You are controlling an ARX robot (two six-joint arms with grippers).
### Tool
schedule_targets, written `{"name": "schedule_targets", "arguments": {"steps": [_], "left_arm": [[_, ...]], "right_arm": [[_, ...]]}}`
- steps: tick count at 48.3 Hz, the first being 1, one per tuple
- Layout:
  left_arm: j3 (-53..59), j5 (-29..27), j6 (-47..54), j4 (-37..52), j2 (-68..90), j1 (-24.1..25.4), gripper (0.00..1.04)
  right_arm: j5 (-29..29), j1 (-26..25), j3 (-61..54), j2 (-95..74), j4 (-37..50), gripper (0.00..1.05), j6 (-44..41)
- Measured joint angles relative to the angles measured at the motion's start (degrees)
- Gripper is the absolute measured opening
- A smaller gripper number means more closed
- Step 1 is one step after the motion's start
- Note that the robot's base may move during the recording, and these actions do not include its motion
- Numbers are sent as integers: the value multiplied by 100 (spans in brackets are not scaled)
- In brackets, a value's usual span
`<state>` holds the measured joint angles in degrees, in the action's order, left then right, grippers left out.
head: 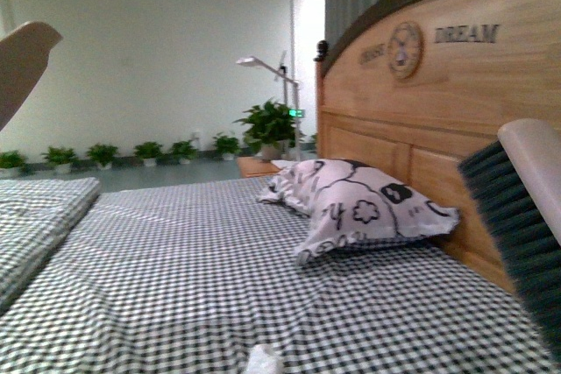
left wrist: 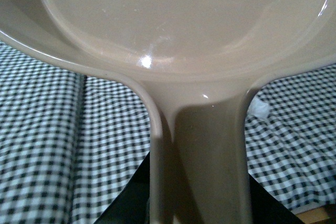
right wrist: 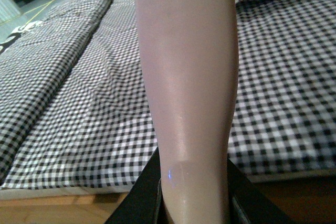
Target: Clean up trash
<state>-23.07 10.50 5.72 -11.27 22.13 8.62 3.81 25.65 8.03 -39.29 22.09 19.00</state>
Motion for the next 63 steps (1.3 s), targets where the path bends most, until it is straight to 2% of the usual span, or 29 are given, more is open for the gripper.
{"name": "schedule_targets", "arguments": {"steps": [6,26,31,34,37,40,46,57,63], "left_arm": [[0,-122,-33,0,-20,9,23],[0,-2,-39,0,-20,0,23],[0,-17,-125,42,-9,7,23],[-35,210,-306,179,111,149,23],[-356,708,-293,433,619,612,23],[-750,960,-118,772,1178,944,23],[-1576,1202,125,1231,2227,1185,23],[-2909,1344,402,1657,4011,929,23],[-3429,1727,831,1690,5115,389,23]], "right_arm": [[70,26,0,-7,0,19,-35],[4,13,0,-4,0,19,-37],[306,-94,31,24,-114,19,52],[485,-223,114,20,-254,19,33],[828,-529,483,-138,-332,19,-140],[1071,-789,901,-396,-323,19,-348],[1355,-1213,1666,-1056,-168,19,-765],[1596,-1648,3174,-2618,-227,19,-1130],[1397,-1681,4236,-3956,-509,19,-1397]]}}
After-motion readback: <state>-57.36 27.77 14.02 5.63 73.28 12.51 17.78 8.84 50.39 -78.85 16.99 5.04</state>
